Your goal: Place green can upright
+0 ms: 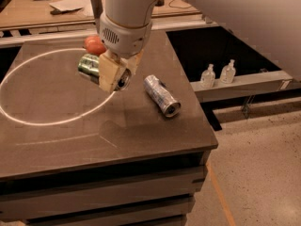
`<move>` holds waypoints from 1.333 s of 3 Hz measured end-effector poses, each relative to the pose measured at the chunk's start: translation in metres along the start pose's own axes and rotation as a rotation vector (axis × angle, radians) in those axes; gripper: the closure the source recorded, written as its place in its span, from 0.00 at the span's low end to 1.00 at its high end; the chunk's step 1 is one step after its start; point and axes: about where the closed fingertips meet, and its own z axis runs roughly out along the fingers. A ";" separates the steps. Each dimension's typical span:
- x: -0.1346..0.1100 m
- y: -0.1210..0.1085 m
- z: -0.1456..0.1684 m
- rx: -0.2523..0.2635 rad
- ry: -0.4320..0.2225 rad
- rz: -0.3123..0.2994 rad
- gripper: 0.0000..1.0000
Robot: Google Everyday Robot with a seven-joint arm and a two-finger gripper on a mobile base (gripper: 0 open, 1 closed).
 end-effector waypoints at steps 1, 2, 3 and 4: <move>0.011 0.002 0.002 0.074 -0.057 -0.163 1.00; 0.015 0.006 0.003 0.108 -0.101 -0.234 1.00; 0.015 0.005 0.003 0.110 -0.101 -0.244 1.00; 0.015 -0.002 0.007 0.145 -0.108 -0.341 1.00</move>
Offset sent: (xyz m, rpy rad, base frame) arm -0.0177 -0.0066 0.0030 0.0208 -0.2250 0.1815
